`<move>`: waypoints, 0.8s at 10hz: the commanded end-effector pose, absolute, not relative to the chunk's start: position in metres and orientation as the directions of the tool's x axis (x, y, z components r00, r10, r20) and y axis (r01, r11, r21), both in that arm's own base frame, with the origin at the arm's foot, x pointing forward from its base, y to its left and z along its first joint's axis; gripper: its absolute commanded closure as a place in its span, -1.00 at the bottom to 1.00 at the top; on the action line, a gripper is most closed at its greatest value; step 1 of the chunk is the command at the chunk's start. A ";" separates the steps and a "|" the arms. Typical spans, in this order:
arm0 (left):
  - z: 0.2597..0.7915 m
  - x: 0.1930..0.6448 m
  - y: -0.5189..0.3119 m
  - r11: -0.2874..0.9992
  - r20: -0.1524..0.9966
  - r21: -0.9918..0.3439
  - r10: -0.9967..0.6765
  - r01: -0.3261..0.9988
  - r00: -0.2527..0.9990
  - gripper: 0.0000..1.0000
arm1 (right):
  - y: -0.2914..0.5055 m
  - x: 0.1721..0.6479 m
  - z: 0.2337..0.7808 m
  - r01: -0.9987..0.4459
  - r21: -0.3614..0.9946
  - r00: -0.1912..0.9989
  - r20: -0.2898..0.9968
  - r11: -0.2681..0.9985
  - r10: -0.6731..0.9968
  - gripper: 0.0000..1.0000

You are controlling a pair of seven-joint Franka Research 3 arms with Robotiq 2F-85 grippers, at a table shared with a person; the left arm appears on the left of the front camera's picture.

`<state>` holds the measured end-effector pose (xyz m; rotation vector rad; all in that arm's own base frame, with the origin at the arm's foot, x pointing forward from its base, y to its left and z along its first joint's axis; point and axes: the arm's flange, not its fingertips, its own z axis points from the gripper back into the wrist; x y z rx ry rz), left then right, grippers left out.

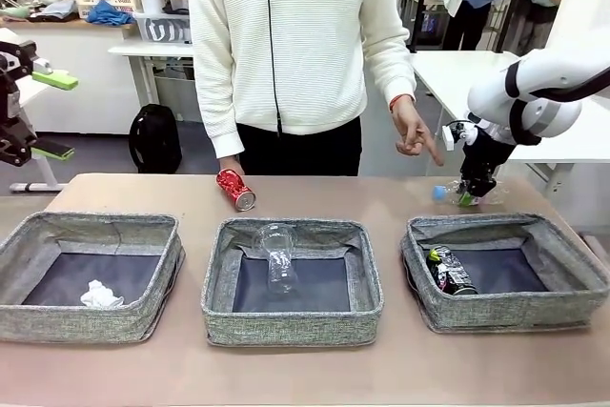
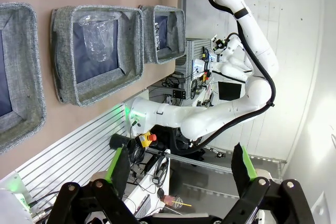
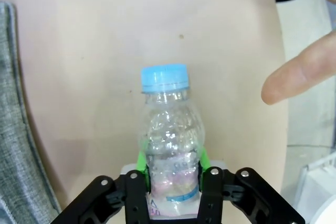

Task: Sort the waste into the appropriate baskets.
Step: Pick up the waste item pointed out by the person.

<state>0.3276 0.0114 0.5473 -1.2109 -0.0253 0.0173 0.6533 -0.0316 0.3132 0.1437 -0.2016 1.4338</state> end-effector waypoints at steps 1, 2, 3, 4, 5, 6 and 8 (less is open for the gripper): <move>0.548 0.325 0.014 0.360 0.025 -0.933 0.012 0.019 1.000 -1.00 | -0.033 0.657 0.310 -0.986 0.010 0.164 0.239 0.167 0.957 1.00; 0.548 0.325 0.014 0.360 0.025 -0.933 0.012 0.019 1.000 -1.00 | -0.032 0.655 0.312 -0.986 0.049 0.164 0.226 0.157 0.960 1.00; 0.548 0.325 0.014 0.360 0.025 -0.933 0.012 0.019 1.000 -1.00 | -0.033 0.655 0.314 -0.983 0.049 0.181 0.223 0.174 0.958 1.00; 0.548 0.325 0.014 0.360 0.025 -0.933 0.012 0.019 1.000 -1.00 | -0.035 0.655 0.316 -0.981 0.043 0.194 0.229 0.190 0.954 1.00; 0.548 0.325 0.014 0.360 0.025 -0.933 0.012 0.019 1.000 -1.00 | -0.037 0.655 0.318 -0.966 0.038 0.258 0.203 0.255 0.945 1.00; 0.548 0.325 0.014 0.360 0.025 -0.933 0.012 0.019 1.000 -1.00 | -0.039 0.650 0.331 -0.949 0.016 0.309 0.232 0.314 0.922 1.00; 0.548 0.325 0.014 0.360 0.025 -0.933 0.012 0.019 1.000 -1.00 | -0.035 0.599 0.404 -0.870 0.008 0.482 0.215 0.492 0.849 1.00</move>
